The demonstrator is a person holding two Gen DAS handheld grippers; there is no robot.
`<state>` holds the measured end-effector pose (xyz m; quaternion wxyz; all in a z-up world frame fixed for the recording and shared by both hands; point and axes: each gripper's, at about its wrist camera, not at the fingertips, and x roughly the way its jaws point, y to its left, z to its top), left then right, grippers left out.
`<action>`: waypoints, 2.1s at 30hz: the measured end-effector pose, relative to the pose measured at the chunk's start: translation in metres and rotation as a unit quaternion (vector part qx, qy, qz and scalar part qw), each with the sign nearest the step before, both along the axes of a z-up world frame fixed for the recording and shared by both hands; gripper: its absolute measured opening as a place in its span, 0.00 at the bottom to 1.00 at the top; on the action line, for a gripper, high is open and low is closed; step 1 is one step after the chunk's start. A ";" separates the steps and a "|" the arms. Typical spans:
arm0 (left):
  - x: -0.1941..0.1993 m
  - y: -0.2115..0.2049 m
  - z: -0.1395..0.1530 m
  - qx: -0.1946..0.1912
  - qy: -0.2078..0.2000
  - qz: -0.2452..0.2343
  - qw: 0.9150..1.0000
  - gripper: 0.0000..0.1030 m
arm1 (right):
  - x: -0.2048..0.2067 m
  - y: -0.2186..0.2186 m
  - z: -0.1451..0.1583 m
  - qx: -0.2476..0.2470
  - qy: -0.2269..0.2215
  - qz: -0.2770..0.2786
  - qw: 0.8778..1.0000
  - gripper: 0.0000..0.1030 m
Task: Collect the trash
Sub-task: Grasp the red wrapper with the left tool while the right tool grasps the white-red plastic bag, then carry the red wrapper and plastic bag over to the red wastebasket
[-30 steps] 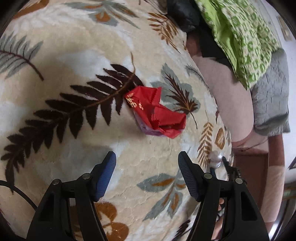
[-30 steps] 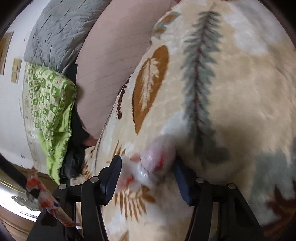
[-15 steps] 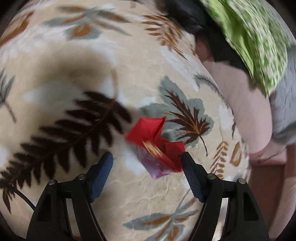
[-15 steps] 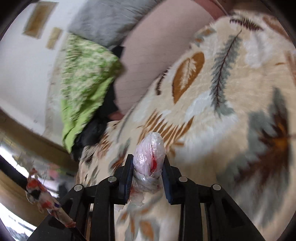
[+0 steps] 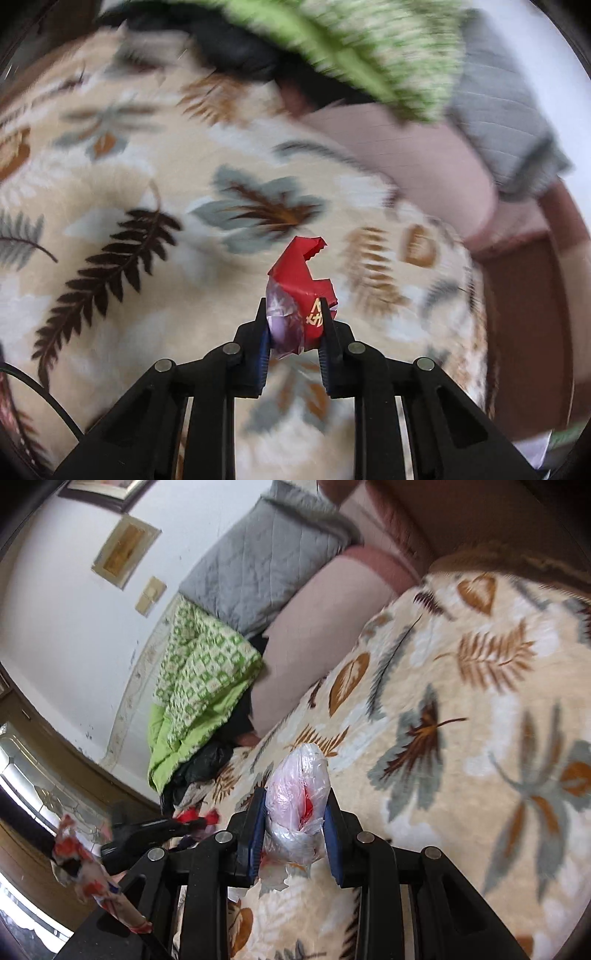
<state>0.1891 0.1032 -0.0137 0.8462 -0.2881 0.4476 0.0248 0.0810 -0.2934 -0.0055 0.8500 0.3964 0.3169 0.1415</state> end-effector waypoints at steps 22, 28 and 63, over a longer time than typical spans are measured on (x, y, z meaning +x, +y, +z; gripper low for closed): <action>-0.251 -0.180 0.086 -0.028 -0.127 -0.237 0.963 0.20 | -0.208 -0.079 0.060 -0.035 -0.046 -0.106 0.993 0.30; -0.276 -0.204 0.098 -0.027 -0.138 -0.268 0.953 0.20 | -0.229 -0.097 0.063 -0.031 -0.051 -0.127 0.990 0.30; -0.334 -0.345 0.097 0.019 -0.165 -0.422 0.891 0.20 | -0.360 -0.202 0.066 -0.064 -0.078 -0.248 0.964 0.31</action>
